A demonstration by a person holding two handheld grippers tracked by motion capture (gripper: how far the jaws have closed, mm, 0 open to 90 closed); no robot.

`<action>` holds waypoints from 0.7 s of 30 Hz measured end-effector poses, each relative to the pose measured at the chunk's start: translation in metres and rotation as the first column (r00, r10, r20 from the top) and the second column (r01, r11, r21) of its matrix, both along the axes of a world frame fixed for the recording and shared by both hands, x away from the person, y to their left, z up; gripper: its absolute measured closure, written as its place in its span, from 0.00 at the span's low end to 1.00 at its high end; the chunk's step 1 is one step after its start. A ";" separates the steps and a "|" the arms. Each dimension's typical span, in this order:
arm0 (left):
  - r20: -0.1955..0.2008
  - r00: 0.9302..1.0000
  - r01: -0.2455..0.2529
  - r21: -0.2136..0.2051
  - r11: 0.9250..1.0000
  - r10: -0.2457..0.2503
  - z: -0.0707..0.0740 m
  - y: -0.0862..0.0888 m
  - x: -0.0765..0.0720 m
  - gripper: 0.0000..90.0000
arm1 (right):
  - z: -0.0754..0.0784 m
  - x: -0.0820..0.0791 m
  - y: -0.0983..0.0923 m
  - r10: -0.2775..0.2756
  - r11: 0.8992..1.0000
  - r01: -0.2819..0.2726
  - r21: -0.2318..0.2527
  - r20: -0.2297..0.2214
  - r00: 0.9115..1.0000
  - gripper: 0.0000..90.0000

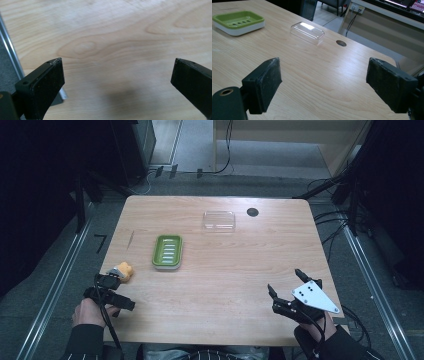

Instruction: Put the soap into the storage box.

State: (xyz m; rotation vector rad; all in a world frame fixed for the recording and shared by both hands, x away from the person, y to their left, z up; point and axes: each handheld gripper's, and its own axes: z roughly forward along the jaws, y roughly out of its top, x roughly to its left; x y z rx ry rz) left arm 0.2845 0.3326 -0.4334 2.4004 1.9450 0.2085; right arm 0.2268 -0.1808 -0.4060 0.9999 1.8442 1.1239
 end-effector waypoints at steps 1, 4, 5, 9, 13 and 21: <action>0.009 1.000 -0.004 0.000 1.000 0.004 0.000 0.000 0.001 0.00 | 0.000 0.000 0.000 -0.001 1.000 0.001 0.001 0.001 1.000 0.15; 0.007 1.000 -0.002 0.002 1.000 0.002 0.000 0.000 0.004 0.00 | 0.000 0.000 0.000 0.002 1.000 -0.002 -0.003 0.004 1.000 0.15; 0.014 1.000 -0.005 0.000 1.000 0.005 0.000 0.000 0.006 0.00 | 0.000 0.000 0.000 0.002 1.000 -0.002 -0.003 0.004 1.000 0.15; 0.026 1.000 -0.003 0.011 1.000 0.003 0.001 -0.002 0.011 0.00 | 0.000 0.000 0.001 0.003 1.000 -0.003 -0.003 0.002 1.000 0.15; 0.027 1.000 -0.003 0.014 1.000 0.003 0.002 -0.002 0.016 0.00 | 0.000 0.000 0.000 0.003 1.000 -0.003 -0.004 0.003 1.000 0.15; 0.044 0.999 -0.015 0.007 1.000 0.015 0.004 -0.002 0.029 0.00 | 0.000 0.000 0.000 0.004 1.000 -0.004 -0.004 0.004 1.000 0.15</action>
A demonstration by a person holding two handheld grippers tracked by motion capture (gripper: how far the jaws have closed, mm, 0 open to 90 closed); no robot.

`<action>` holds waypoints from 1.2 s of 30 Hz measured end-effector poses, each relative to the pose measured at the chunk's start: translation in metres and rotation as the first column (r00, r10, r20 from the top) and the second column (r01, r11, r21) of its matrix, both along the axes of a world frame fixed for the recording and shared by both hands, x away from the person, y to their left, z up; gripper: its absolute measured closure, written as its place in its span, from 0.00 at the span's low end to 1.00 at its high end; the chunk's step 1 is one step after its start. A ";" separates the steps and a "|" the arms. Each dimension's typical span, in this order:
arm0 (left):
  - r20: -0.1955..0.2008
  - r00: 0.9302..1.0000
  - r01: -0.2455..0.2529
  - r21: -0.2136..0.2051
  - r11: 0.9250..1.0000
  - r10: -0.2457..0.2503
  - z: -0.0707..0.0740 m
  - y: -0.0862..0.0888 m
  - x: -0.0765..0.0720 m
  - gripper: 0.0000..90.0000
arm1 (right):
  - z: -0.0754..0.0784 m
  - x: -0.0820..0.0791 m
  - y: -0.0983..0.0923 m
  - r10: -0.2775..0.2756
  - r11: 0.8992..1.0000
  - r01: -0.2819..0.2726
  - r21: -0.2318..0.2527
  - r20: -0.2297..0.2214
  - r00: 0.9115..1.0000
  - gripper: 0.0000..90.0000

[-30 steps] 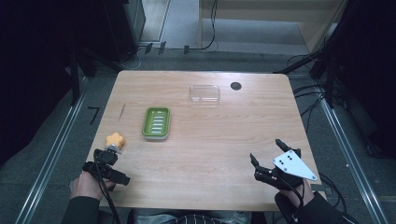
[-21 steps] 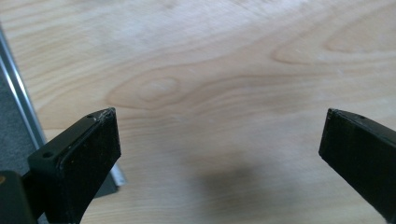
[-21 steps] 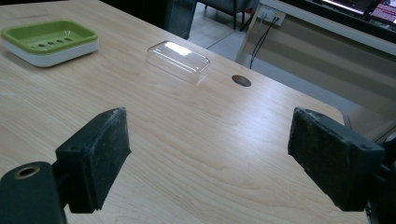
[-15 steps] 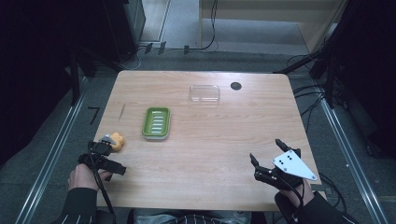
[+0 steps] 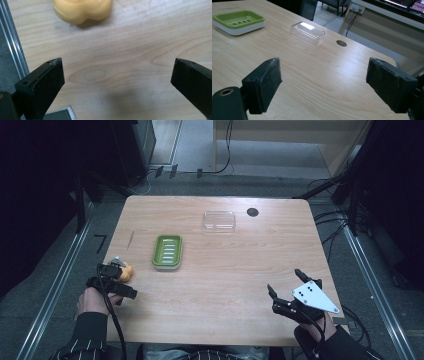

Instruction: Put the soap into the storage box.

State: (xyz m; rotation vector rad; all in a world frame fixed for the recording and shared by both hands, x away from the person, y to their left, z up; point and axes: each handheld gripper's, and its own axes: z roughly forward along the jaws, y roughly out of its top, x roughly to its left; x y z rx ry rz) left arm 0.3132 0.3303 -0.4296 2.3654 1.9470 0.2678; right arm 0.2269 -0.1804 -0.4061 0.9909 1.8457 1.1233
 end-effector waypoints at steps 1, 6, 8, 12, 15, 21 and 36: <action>0.004 1.000 -0.001 0.003 1.000 0.001 0.000 0.000 0.002 0.00 | 0.000 0.000 0.000 0.000 1.000 0.000 0.001 -0.001 1.000 0.15; 0.012 1.000 -0.013 0.005 1.000 0.013 0.000 0.001 0.010 0.00 | 0.000 0.000 0.000 0.001 1.000 -0.001 0.000 -0.001 1.000 0.15; 0.011 1.000 -0.014 0.009 1.000 0.014 0.000 0.001 0.014 0.00 | 0.000 0.000 0.000 0.000 1.000 0.000 0.001 -0.001 1.000 0.15; 0.021 1.000 -0.021 0.013 1.000 0.021 0.000 0.001 0.019 0.00 | 0.000 0.000 0.000 0.000 1.000 0.000 0.001 0.000 1.000 0.15; 0.016 0.999 -0.030 0.016 0.999 0.030 -0.001 0.004 0.025 0.00 | 0.000 0.000 0.000 0.001 1.000 -0.001 0.001 -0.003 1.000 0.15; 0.026 0.998 -0.050 0.031 0.998 0.049 -0.004 0.010 0.033 0.03 | 0.000 0.000 0.000 0.000 1.000 0.000 0.001 -0.004 1.000 0.15; 0.047 0.998 -0.047 0.030 0.998 0.045 -0.009 0.019 0.046 0.27 | 0.000 0.000 0.000 0.000 1.000 0.000 0.002 -0.009 1.000 0.15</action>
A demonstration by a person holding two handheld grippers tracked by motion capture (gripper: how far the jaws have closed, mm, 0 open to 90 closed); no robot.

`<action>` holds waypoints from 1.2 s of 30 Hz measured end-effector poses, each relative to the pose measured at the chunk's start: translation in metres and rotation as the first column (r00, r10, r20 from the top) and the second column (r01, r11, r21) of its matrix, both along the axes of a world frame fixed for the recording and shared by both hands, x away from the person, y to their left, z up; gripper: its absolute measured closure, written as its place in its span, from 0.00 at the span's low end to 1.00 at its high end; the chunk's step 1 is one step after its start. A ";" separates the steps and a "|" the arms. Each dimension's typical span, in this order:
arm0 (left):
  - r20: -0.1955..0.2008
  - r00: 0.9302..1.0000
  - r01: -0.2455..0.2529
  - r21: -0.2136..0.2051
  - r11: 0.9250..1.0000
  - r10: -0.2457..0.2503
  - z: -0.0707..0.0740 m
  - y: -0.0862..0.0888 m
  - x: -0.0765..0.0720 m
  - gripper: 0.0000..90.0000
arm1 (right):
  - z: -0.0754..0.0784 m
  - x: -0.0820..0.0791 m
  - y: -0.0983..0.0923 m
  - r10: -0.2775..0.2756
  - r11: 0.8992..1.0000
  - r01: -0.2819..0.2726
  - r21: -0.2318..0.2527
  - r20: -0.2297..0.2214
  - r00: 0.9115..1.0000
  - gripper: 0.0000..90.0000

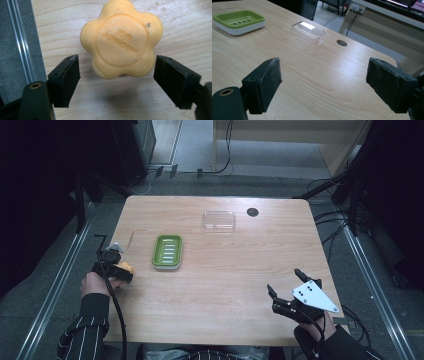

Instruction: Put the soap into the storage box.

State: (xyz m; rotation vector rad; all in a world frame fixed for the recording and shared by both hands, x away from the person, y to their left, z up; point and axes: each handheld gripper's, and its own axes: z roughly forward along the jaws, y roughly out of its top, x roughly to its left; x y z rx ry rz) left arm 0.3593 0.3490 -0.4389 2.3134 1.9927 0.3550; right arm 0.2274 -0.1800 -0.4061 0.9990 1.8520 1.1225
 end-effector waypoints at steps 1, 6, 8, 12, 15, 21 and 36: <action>-0.001 1.000 0.004 -0.003 1.000 -0.004 0.000 0.000 0.000 0.29 | 0.000 0.000 0.000 0.000 1.000 0.000 -0.002 0.003 1.000 0.15; 0.005 1.000 0.029 0.002 1.000 -0.029 0.000 -0.001 -0.002 0.42 | 0.000 0.000 0.000 0.000 1.000 0.000 -0.003 0.003 1.000 0.15; 0.007 0.999 0.036 0.004 0.999 -0.036 0.000 -0.001 -0.003 0.43 | 0.000 0.000 0.000 -0.001 1.000 0.001 -0.002 0.003 1.000 0.15; 0.005 0.999 0.051 0.004 0.999 -0.051 0.000 0.000 -0.003 0.44 | 0.000 0.000 0.000 0.002 1.000 -0.002 -0.004 0.003 1.000 0.15; -0.010 0.998 0.067 0.000 0.998 -0.067 0.001 0.001 -0.005 0.44 | 0.000 0.000 0.000 0.001 1.000 -0.001 -0.002 0.004 1.000 0.15; -0.026 0.999 0.044 -0.002 0.999 -0.044 0.001 0.000 -0.003 0.42 | 0.000 0.000 0.000 0.000 1.000 0.000 -0.003 0.004 1.000 0.15; -0.064 0.997 0.038 -0.021 0.999 -0.040 -0.004 0.003 0.006 0.36 | 0.000 0.000 0.001 0.002 1.000 -0.002 -0.005 0.003 1.000 0.15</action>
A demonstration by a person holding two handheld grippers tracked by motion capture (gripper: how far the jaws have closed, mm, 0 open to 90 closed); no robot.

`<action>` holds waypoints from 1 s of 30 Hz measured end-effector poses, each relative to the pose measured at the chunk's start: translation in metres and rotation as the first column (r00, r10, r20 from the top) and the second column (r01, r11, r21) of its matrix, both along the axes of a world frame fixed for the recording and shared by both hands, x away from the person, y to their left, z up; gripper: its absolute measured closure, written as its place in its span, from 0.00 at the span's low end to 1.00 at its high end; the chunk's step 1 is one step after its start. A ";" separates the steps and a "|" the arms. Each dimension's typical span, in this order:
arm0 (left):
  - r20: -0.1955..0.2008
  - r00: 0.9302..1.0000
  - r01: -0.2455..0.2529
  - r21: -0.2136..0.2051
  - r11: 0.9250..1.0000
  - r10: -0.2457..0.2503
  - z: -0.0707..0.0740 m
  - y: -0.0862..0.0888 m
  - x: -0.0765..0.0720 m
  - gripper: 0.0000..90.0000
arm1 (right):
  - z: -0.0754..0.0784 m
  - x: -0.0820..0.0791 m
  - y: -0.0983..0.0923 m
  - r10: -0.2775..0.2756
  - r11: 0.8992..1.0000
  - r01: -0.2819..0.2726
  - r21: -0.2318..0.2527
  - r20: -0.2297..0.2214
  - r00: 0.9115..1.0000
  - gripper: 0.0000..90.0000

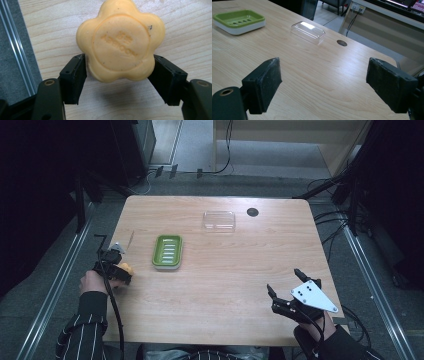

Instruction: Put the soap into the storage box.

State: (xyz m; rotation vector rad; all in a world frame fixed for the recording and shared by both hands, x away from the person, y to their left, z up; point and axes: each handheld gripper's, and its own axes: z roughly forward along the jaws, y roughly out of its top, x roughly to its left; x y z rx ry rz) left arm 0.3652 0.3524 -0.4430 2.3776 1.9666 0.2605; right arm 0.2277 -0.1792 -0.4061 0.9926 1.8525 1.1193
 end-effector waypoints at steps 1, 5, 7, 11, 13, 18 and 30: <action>-0.005 1.000 0.006 -0.001 1.000 -0.006 0.000 0.000 0.001 0.37 | 0.000 0.000 0.000 -0.001 1.000 0.001 0.000 0.000 1.000 0.15; 0.007 1.000 0.012 -0.005 1.000 -0.012 -0.001 0.000 0.001 0.42 | 0.000 0.000 0.000 0.000 1.000 0.000 0.000 0.000 1.000 0.15; 0.003 1.000 0.011 -0.017 1.000 -0.011 -0.002 0.001 0.001 0.43 | 0.000 0.000 0.000 -0.001 1.000 0.001 0.000 0.000 1.000 0.15; 0.002 1.000 0.013 -0.014 1.000 -0.013 -0.002 0.001 0.001 0.44 | 0.000 0.000 0.000 0.000 1.000 0.000 0.000 0.001 1.000 0.15; 0.002 1.000 0.015 -0.014 1.000 -0.015 -0.002 0.001 0.000 0.44 | 0.000 0.000 0.000 -0.003 1.000 0.003 0.002 0.001 1.000 0.15; 0.005 1.000 0.025 -0.013 1.000 -0.025 -0.002 0.001 -0.001 0.44 | 0.000 0.000 -0.001 -0.003 1.000 0.003 0.001 0.002 1.000 0.15; 0.023 0.998 0.051 -0.022 0.998 -0.050 0.004 0.003 -0.003 0.44 | 0.000 0.000 0.000 0.000 1.000 0.000 0.001 0.002 1.000 0.15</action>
